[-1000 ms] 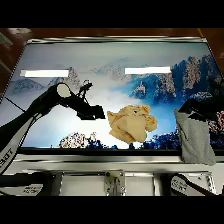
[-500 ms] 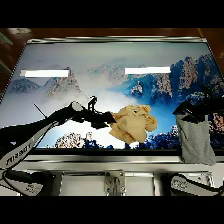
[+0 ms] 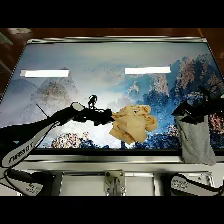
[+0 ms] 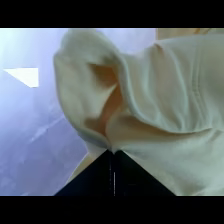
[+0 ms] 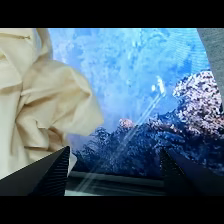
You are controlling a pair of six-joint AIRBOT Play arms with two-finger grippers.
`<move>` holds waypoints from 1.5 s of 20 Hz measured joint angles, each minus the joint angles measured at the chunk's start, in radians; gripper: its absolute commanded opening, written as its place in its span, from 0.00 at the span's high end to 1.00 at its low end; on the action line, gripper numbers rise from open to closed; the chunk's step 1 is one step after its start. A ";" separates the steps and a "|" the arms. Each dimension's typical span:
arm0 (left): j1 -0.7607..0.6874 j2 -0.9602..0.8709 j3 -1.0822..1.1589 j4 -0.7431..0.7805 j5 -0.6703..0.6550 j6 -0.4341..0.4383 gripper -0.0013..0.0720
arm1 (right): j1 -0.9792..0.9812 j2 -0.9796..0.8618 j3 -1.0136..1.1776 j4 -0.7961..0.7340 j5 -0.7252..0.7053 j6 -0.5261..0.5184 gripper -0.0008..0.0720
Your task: Fold the shirts.
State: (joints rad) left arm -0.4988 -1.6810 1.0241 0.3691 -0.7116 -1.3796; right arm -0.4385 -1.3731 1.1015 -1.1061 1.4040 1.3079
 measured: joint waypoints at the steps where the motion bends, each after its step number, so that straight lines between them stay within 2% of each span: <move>1: 0.000 0.002 0.000 -0.001 0.001 0.008 0.94 | 0.016 0.000 -0.019 0.000 -0.001 -0.001 0.04; 9: 0.006 0.050 0.002 -0.006 -0.008 0.055 0.94 | 0.177 -0.104 -0.147 0.066 -0.172 -0.019 0.04; 10: 0.006 0.055 0.004 -0.004 -0.010 0.061 0.94 | 0.193 -0.124 -0.151 0.075 -0.190 -0.015 0.15; 12: 0.007 0.064 0.011 -0.004 -0.013 0.077 0.94 | 0.226 -0.160 -0.156 0.089 -0.216 -0.001 0.91; 15: 0.017 0.079 0.040 0.002 -0.014 0.116 0.94 | 0.258 -0.177 -0.148 0.098 -0.228 0.008 0.91; 18: 0.046 0.140 0.126 0.078 -0.023 0.141 0.94 | 0.270 -0.110 -0.073 0.102 -0.218 -0.051 0.91; 23: 0.111 0.373 0.451 0.283 -0.039 0.174 0.94 | 0.276 0.161 0.256 0.106 -0.241 -0.201 0.91; 27: 0.153 0.567 0.739 0.354 -0.040 0.197 0.94 | 0.277 0.378 0.555 0.130 -0.352 -0.237 0.91; 30: 0.167 0.692 0.839 0.419 -0.070 0.197 0.94 | 0.278 0.495 0.682 0.130 -0.389 -0.227 0.91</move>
State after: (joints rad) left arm -0.3317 -0.9894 1.8629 0.7883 -0.7818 -1.1824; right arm -0.1604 -0.8783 1.7840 -0.9764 1.0145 1.0809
